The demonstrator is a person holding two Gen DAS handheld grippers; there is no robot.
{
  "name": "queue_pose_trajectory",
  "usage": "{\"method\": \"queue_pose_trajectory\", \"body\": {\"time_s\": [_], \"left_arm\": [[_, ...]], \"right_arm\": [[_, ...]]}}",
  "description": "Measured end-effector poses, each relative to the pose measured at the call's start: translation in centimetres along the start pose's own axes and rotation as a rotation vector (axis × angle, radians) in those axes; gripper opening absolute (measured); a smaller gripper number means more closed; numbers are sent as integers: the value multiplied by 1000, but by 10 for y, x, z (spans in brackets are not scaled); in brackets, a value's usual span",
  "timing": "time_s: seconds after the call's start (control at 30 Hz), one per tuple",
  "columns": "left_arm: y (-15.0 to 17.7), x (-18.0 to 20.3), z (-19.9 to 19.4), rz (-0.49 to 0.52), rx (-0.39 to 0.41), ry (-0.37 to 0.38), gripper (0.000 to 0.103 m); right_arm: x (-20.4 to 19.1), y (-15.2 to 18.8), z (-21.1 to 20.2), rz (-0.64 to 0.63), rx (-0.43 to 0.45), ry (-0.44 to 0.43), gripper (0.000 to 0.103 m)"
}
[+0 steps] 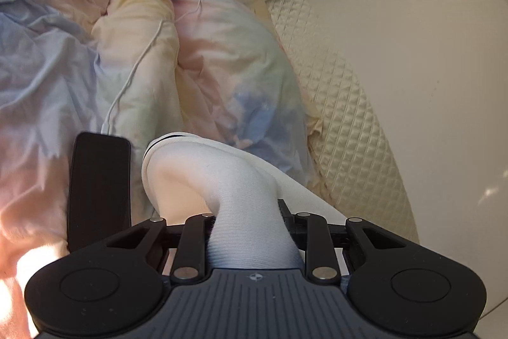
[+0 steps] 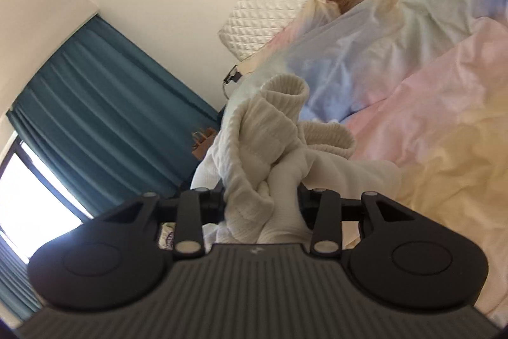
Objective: Fold clothes
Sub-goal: 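Lift the folded sweatpants with both grippers and carry them toward the headboard, then lay the folded sweatpants on the duvet, open both grippers and withdraw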
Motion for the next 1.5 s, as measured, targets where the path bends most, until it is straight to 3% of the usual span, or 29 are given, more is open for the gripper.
{"method": "queue_pose_trajectory", "body": {"time_s": [0.13,0.2,0.37,0.6,0.8,0.87,1.0,1.03,1.07,1.13,1.3,1.5], "left_arm": [[14,-14,13,28,-36,-32,26],[15,-22,10,46,-74,-82,26],[33,-39,-1,43,-160,-159,28],[54,-37,-16,168,-204,-239,39],[64,-15,-47,313,-208,-297,59],[66,-3,-62,361,-186,-298,77],[71,23,-91,457,-145,-310,84],[72,30,-100,478,-133,-307,86],[74,37,-108,498,-114,-309,93],[78,52,-126,540,-69,-320,103],[92,82,-167,620,-26,-343,103],[109,110,-216,697,31,-351,103]], "right_arm": [[53,27,0,67,-52,65,41],[69,41,-3,91,-83,91,41],[96,85,-12,155,-161,153,43],[125,116,-18,252,-181,204,46],[107,108,-30,190,-180,311,52],[98,106,-39,145,-174,368,56],[77,97,-58,54,-140,444,60],[71,94,-65,31,-124,456,66],[65,90,-71,10,-109,466,78],[52,83,-83,-15,-79,472,85],[6,81,-114,-104,-31,450,84],[-60,102,-136,-289,-39,439,84]]}}
Point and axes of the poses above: each gripper's, at about its wrist camera, not at the fingertips, and z roughly the way its jaws point, x to its right, y to its underside, the point moved 8 cm from there along z, roughly the way its jaws point, and after that the axes turned 7 degrees about -x, right-handed, at the moved point
